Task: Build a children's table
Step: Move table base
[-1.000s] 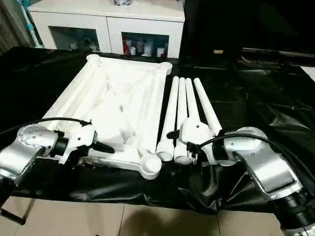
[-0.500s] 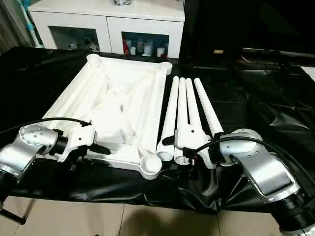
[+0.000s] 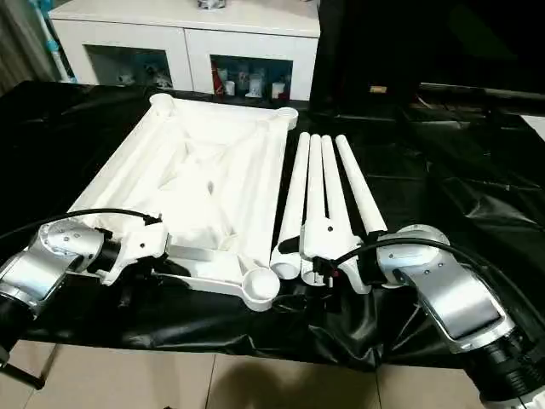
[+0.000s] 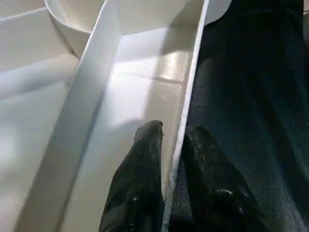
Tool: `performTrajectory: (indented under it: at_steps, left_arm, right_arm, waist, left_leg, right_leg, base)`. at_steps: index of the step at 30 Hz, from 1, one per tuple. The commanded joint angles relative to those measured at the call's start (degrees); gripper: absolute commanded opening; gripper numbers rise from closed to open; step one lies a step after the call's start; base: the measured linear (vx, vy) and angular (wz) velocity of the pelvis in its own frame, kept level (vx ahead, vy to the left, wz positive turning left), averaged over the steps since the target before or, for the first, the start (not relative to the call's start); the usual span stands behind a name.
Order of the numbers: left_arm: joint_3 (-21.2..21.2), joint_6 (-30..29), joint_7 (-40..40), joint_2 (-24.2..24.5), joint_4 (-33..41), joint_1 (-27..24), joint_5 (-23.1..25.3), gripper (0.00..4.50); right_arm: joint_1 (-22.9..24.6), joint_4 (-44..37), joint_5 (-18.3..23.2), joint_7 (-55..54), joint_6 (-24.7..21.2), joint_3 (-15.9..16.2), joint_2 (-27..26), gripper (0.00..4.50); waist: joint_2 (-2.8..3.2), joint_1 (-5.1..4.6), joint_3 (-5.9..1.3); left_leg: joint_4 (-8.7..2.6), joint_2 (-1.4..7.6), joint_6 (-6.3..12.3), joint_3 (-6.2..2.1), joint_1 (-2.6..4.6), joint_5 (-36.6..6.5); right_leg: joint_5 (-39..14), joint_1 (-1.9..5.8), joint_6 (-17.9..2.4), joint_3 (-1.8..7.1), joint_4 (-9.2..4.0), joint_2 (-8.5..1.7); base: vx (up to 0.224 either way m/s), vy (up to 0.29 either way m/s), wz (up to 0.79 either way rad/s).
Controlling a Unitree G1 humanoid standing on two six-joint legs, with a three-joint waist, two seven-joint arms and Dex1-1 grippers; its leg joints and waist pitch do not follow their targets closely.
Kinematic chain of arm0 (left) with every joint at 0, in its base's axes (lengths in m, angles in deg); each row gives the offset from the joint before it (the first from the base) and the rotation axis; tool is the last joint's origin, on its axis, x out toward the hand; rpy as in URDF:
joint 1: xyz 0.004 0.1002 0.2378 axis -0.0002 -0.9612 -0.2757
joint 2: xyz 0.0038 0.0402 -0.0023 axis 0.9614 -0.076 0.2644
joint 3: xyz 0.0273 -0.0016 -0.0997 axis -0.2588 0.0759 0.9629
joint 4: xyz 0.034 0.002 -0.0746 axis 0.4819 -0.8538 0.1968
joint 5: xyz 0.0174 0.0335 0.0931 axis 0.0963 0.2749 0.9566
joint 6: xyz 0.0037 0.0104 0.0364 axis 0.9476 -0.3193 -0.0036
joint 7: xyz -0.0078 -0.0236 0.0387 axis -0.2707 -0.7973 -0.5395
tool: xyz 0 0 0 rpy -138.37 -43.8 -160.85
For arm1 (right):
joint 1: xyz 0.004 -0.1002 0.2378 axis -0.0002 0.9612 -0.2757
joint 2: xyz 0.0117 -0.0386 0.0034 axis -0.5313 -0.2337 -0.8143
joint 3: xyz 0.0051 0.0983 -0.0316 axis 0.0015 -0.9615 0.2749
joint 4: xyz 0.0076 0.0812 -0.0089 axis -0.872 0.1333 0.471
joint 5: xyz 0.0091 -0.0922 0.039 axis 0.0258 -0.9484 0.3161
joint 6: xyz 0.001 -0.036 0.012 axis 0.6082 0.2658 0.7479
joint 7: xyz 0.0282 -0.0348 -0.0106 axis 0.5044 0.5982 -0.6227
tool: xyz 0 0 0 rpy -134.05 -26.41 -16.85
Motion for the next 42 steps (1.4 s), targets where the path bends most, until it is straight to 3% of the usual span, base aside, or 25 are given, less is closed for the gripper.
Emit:
performTrajectory:
  at_steps: [1, 5, 11, 13, 17, 25, 33, 38, 40, 42]
  left_arm:
    - [0.7, -0.6, 0.2, 0.3, -0.7, 0.4, -0.1, 0.54]
    - [2.0, -0.1, 0.2, 1.8, -1.0, -0.8, -0.3, 0.31]
    - [4.1, 0.8, 0.9, 4.8, -2.6, -2.1, -0.3, 0.07]
    - [4.5, 1.2, 0.8, 5.4, -2.8, -2.4, -0.5, 0.01]
    - [5.1, 4.0, 2.9, 7.4, -5.1, -2.7, 0.8, 0.01]
    - [5.4, 12.5, 8.0, 5.3, -8.1, 0.2, 2.7, 0.01]
    - [2.9, 22.0, 14.8, 5.9, -16.7, 5.5, 9.2, 0.01]
    - [3.8, 23.3, 14.3, 6.0, -17.6, 6.0, 8.3, 0.01]
    - [5.1, 22.4, 11.2, 5.7, -16.7, 5.8, 5.9, 0.48]
    - [6.0, 22.2, 9.4, 5.5, -16.4, 5.7, 4.3, 0.6]
  right_arm:
    - [-0.3, -0.4, -0.4, -0.3, 0.0, 0.2, -0.1, 4.36]
    - [0.2, -0.6, -0.7, -0.5, 0.1, 0.2, -0.4, 4.36]
    - [0.5, -0.6, -1.0, -0.8, 0.5, 0.2, -0.5, 4.36]
    - [0.5, -0.5, -1.0, -0.8, 0.6, 0.3, -0.5, 4.36]
    - [0.2, 0.3, -1.5, -0.9, 1.4, 0.3, -0.8, 4.36]
    - [-0.3, 1.1, -2.1, -1.4, 1.9, 0.7, -1.3, 4.36]
    - [-0.7, 1.8, -3.3, -2.7, 2.5, 0.6, -2.1, 4.36]
    - [-0.4, 1.5, -3.3, -3.0, 2.3, 0.5, -2.4, 4.36]
    - [-0.4, 1.6, -3.3, -3.1, 2.3, 0.3, -2.3, 4.36]
    - [-0.5, 1.8, -3.2, -3.2, 2.3, 0.1, -2.5, 4.36]
  waist:
    - [-0.02, -0.06, -2.96]
    - [-0.08, -0.24, -2.95]
    - [-0.34, -1.45, -2.78]
    - [-0.41, -1.71, -2.73]
    - [-0.57, -2.32, -2.8]
    - [-0.58, -1.7, -2.79]
    - [-0.45, -0.72, -3.11]
    - [-0.31, -0.75, -3.11]
    - [-0.38, -0.72, -3.05]
    - [-0.36, -0.74, -3.18]
  left_leg:
    - [-4.53, 2.56, 3.8, -0.64, 0.25, -4.3]
    - [-4.59, 2.57, 3.78, -0.69, 0.19, -4.2]
    - [-4.65, 2.36, 4.17, -0.81, -0.29, -4.3]
    - [-4.68, 2.41, 3.9, -0.84, -0.27, -5.1]
    - [-4.53, 2.41, 4.47, -0.73, -0.14, -4.2]
    - [-4.49, 2.52, 4.88, -0.56, 0.25, -4.3]
    - [-4.36, 2.53, 4.5, -0.61, 0.23, -2.4]
    - [-4.43, 2.61, 3.85, -0.62, 0.27, -3.2]
    - [-4.47, 2.6, 3.63, -0.62, 0.24, -3.5]
    - [-4.39, 2.6, 3.79, -0.65, 0.19, -2.5]
  right_leg:
    - [3.7, 2.64, -16.1, 2.92, -3.9, -4.37]
    - [4.0, 2.65, -16.1, 2.91, -3.84, -4.37]
    - [3.7, 2.87, -15.9, 2.8, -3.89, -4.26]
    - [1.4, 2.83, -15.4, 2.77, -4.1, -4.35]
    - [3.2, 2.64, -16.1, 2.82, -3.96, -4.18]
    - [4.3, 2.45, -16.7, 2.91, -3.9, -4.22]
    - [9.2, 2.66, -16.6, 2.9, -3.35, -4.32]
    - [9.3, 2.72, -16.9, 2.89, -3.3, -4.38]
    - [8.7, 2.74, -16.9, 2.9, -3.34, -4.41]
    - [10.3, 2.81, -17.3, 2.91, -3.15, -4.4]
  base:
    - [0.0, 0.0, 0.0]
    - [0.0, 0.0, 0.0]
    - [0.0, 0.0, 0.0]
    - [0.0, 0.0, 0.0]
    - [0.0, 0.0, 0.0]
    - [0.0, 0.0, 0.0]
    - [0.0, 0.0, 0.0]
    - [0.0, 0.0, 0.0]
    - [0.0, 0.0, 0.0]
    - [0.0, 0.0, 0.0]
